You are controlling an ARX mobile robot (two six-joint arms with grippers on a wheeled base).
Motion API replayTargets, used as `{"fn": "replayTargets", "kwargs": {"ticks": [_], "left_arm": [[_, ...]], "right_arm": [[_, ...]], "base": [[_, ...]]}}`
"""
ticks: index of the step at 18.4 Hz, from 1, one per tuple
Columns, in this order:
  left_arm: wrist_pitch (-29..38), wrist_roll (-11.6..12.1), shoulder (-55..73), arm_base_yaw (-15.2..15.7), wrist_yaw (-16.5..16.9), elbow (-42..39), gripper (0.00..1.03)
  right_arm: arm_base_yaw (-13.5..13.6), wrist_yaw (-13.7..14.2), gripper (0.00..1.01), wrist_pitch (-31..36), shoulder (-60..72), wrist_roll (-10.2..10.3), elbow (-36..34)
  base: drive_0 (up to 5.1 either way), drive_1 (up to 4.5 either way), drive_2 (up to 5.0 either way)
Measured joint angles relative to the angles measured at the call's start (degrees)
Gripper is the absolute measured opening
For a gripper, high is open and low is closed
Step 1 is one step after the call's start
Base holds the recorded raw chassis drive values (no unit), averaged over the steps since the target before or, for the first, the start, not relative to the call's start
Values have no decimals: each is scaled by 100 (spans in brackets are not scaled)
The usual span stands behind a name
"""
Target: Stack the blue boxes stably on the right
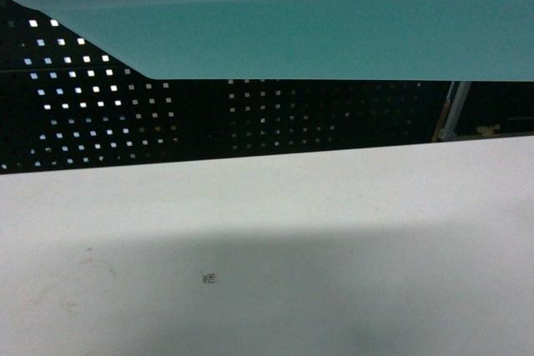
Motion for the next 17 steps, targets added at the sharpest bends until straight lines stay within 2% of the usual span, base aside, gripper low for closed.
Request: {"fn": "replayTargets", "kwargs": {"ticks": [17], "left_arm": [[2, 0, 0, 2, 2, 0, 2]], "right_arm": [[0, -7, 7, -2, 0, 2, 0]], "base": [[-162, -162, -162]]}}
